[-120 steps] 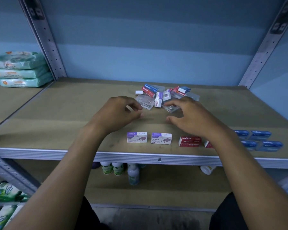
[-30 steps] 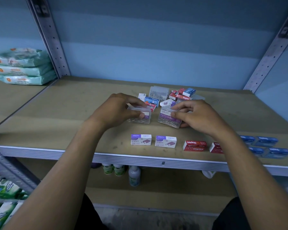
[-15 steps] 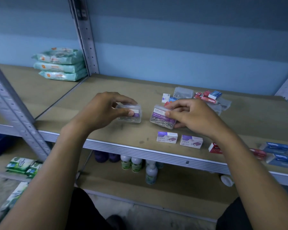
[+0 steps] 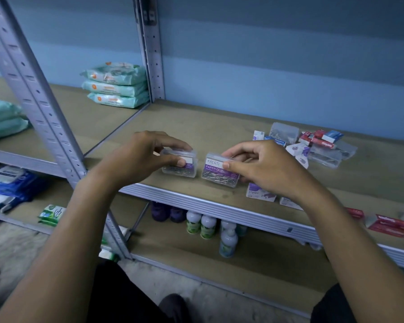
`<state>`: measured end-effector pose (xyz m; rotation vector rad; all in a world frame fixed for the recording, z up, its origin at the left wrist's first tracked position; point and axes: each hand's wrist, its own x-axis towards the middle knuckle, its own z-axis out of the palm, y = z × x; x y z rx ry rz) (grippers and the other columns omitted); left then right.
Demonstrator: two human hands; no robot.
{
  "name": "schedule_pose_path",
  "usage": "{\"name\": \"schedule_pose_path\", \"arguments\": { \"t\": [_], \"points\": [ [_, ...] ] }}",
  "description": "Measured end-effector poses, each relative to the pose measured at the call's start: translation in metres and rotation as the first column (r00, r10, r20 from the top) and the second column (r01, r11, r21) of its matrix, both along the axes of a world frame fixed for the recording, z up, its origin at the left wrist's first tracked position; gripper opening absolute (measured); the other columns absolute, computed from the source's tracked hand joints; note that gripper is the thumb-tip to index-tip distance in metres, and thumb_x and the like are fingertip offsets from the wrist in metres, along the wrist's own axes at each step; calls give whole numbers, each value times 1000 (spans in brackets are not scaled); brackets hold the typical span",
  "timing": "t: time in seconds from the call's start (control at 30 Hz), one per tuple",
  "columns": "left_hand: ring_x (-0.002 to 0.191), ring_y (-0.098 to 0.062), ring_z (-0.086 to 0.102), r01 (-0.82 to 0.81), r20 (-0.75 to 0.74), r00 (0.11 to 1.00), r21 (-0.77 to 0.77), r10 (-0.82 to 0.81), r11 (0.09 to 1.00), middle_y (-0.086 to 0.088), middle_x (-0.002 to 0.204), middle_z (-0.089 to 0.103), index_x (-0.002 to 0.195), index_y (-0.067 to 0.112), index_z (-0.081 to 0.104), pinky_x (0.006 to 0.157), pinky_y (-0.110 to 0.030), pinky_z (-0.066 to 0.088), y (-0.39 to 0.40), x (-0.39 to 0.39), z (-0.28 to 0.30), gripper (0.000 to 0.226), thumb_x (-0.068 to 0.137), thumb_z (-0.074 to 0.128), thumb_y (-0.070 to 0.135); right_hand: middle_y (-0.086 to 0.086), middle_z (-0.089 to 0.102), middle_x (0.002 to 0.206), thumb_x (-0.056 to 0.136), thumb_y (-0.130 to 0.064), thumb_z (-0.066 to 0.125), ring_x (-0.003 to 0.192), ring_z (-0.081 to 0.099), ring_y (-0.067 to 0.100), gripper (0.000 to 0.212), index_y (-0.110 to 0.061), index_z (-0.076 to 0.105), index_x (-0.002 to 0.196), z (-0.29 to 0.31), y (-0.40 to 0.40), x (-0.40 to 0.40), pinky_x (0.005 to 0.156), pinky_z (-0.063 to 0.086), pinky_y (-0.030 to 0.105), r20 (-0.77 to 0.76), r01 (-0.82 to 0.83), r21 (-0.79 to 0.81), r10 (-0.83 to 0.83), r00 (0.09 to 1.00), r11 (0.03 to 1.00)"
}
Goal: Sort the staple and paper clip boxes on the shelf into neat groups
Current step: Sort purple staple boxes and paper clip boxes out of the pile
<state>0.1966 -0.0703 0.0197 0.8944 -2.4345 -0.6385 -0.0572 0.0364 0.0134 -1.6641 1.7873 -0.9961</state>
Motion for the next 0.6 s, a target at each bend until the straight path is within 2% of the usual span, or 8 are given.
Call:
{"name": "schedule_pose_path", "arguments": {
  "t": [0.1, 0.2, 0.3, 0.43, 0.5, 0.6],
  "points": [
    [99, -4, 61, -3, 2, 1000, 4, 3, 1000, 13, 109, 68, 112, 39, 71, 81, -14, 44, 0, 4, 0, 32, 80, 72, 40, -14, 76, 84, 84, -38, 79, 80, 70, 1, 15, -33, 77, 98, 4, 3, 5, 76, 53, 18, -73, 3, -3, -3, 997, 1000],
    [97, -6, 61, -5, 18, 1000, -3, 5, 1000, 13, 108, 68, 112, 38, 71, 82, -16, 45, 1, 4, 0, 32, 80, 72, 38, -17, 75, 85, 84, -40, 78, 79, 68, -4, 16, -34, 77, 99, 6, 4, 8, 69, 48, 13, -118, 0, 10, 1, 993, 1000],
    [96, -6, 60, -17, 42, 999, 7, 17, 1000, 14, 107, 68, 111, 40, 71, 80, -16, 45, 0, 5, -2, 31, 80, 72, 38, -16, 75, 84, 84, -40, 78, 79, 68, -3, 16, -34, 76, 98, 5, 4, 10, 69, 49, 15, -146, 3, 20, 0, 989, 1000],
    [94, -3, 59, -34, 106, 994, 7, 33, 999, 16, 108, 67, 111, 43, 70, 73, -4, 38, -2, 4, -4, 30, 82, 72, 36, -15, 75, 85, 83, -41, 78, 79, 69, -2, 16, -34, 76, 98, 1, 3, 11, 76, 55, 23, -178, 6, 38, 0, 984, 999],
    [97, -2, 59, -42, 118, 992, 10, 41, 999, 18, 111, 65, 111, 46, 68, 78, -8, 40, -3, 4, -5, 30, 82, 72, 38, -15, 75, 85, 83, -42, 79, 78, 69, -1, 17, -34, 76, 97, 1, 3, 11, 77, 56, 25, -178, 4, 44, 4, 984, 999],
    [106, -4, 58, -38, 120, 992, 39, 33, 999, 23, 117, 62, 113, 50, 65, 88, -23, 49, -3, 5, -4, 36, 78, 73, 47, -14, 75, 87, 81, -44, 80, 80, 69, -1, 21, -34, 76, 100, 0, 4, 9, 78, 56, 25, -177, -15, 48, 23, 984, 999]
  ]
}}
